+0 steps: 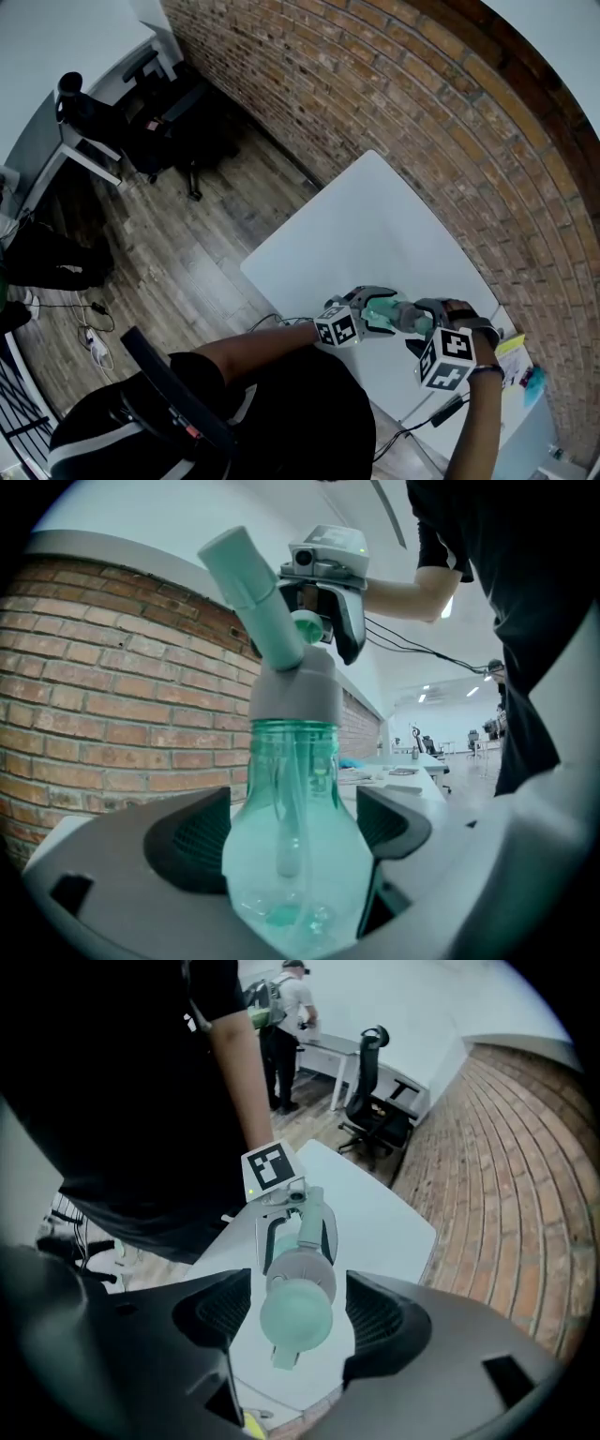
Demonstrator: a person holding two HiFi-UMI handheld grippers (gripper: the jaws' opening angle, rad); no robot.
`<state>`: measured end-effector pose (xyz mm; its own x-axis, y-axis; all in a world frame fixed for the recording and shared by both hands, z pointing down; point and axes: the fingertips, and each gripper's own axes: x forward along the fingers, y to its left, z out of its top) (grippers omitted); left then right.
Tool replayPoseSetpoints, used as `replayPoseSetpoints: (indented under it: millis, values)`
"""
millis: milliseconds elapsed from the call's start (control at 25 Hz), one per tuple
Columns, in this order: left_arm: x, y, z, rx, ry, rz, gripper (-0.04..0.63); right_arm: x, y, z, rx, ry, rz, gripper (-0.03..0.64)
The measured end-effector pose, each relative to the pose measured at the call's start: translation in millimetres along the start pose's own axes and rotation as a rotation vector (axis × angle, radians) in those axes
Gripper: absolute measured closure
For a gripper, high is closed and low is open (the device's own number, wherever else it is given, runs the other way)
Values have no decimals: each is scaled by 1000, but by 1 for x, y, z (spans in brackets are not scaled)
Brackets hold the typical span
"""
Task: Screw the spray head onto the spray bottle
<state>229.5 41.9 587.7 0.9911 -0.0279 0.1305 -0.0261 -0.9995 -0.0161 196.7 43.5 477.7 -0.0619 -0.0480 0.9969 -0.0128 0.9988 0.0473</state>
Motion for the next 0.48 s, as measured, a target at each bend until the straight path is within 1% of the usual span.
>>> replayPoseSetpoints:
  millis: [120, 240, 320, 480]
  values:
    - [1, 0, 0, 0, 0, -1, 196, 13, -1, -1, -121, 44, -4, 321]
    - [1, 0, 1, -2, -2, 0, 196, 23, -2, -5, -175, 89, 4, 329]
    - [0, -1, 1, -4, -2, 0, 196, 24, -1, -6, -158, 86, 20, 331]
    - [-1, -1, 0, 3, -3, 2, 195, 21, -4, -6, -69, 33, 58, 333]
